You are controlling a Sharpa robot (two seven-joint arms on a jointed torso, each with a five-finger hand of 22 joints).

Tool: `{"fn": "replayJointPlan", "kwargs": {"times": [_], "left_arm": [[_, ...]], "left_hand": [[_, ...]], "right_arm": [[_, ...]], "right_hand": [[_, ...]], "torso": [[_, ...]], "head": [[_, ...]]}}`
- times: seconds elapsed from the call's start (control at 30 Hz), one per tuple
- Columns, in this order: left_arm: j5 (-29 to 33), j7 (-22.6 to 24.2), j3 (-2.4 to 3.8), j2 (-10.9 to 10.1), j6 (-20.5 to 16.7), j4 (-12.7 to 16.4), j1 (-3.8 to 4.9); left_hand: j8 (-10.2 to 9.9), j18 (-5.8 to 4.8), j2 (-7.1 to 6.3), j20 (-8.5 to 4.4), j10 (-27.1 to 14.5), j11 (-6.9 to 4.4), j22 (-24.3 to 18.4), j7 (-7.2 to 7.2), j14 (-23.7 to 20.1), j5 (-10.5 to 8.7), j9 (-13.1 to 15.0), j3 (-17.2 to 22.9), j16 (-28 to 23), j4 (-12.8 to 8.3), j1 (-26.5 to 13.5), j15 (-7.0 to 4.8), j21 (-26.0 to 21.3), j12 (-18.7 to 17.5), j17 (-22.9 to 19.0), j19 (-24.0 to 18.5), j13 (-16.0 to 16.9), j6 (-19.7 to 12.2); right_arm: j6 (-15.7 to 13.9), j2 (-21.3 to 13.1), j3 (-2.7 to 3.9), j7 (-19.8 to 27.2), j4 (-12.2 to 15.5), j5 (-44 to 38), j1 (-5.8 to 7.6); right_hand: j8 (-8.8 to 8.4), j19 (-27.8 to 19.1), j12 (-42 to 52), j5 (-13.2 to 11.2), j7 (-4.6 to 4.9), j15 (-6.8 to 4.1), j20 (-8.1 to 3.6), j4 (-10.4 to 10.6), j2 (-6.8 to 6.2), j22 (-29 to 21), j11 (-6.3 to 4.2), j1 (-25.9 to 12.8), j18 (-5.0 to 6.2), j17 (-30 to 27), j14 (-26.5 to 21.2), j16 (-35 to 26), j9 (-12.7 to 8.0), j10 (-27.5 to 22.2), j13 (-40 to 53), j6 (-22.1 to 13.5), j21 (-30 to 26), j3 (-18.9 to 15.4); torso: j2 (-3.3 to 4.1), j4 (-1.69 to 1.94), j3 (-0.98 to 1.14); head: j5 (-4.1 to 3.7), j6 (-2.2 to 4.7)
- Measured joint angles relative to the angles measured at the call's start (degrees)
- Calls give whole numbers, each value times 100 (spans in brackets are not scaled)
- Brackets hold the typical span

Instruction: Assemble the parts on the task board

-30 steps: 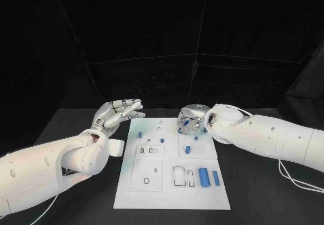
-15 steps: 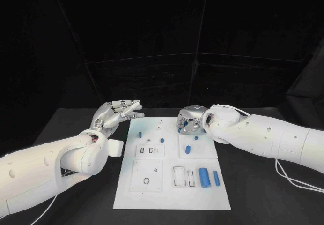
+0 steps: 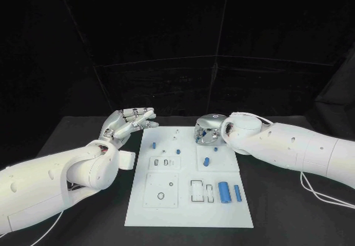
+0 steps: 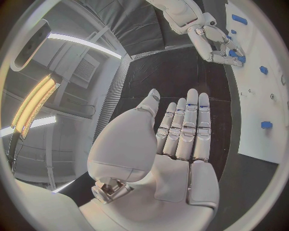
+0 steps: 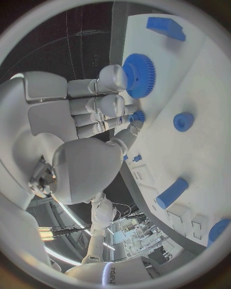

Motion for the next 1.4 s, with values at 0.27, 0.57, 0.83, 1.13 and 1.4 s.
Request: {"fn": "replayJointPlan", "kwargs": {"times": [0.27,0.57,0.83,1.13,1.4], "left_arm": [[0,-11,0,-1,22,-3,0],[-1,-19,0,-13,55,-2,0],[-2,-21,0,-2,88,-21,0],[-3,-31,0,62,112,-66,0],[-4,-39,0,71,123,-68,0]], "left_hand": [[0,0,0,0,0,0,-6,0,21,0,0,0,-26,0,0,21,0,-40,8,0,0,0],[-45,0,0,0,0,0,-23,0,21,0,-6,-16,-50,-16,0,21,-27,-40,16,0,0,0],[-45,0,-23,0,-22,22,-23,0,21,0,-6,-18,-49,-18,-23,21,-27,-67,16,0,0,0],[-45,-1,-23,0,-22,22,-30,0,21,0,-5,-32,-49,-32,-23,21,-27,-66,21,0,1,0],[-45,-1,-23,0,-22,22,-29,0,20,0,-5,-32,-70,-32,-23,21,-27,-66,21,0,1,0]], "right_arm": [[-33,7,1,1,9,-81,1],[-485,-162,-8,-56,360,-131,-15],[-1075,-21,4,-166,311,-116,-11],[-1360,436,6,-202,-203,-37,-11],[-1437,672,7,-186,-447,37,-11]], "right_hand": [[-2,21,-4,-18,-3,-21,-21,-5,14,97,-1,17,1,62,-21,92,-3,81,-2,79,76,162],[-6,62,-25,-12,-41,-42,-41,10,-1,299,20,62,2,224,0,266,11,144,19,165,227,304],[-6,72,-26,-12,-42,-42,-31,16,-23,313,20,84,2,237,0,288,12,144,20,166,243,331],[-6,71,-48,-13,-41,-42,-31,39,-23,338,20,84,3,267,0,314,10,144,18,165,267,353],[-6,71,-49,-16,-41,-42,-31,57,-24,349,20,83,3,275,0,349,9,144,15,165,267,371]], "torso": [[3,-1,-2],[12,-10,-2],[19,-2,-8],[30,29,-10],[53,42,-13]], "head": [[-4,-12],[6,28],[38,58],[67,53],[81,57]]}}
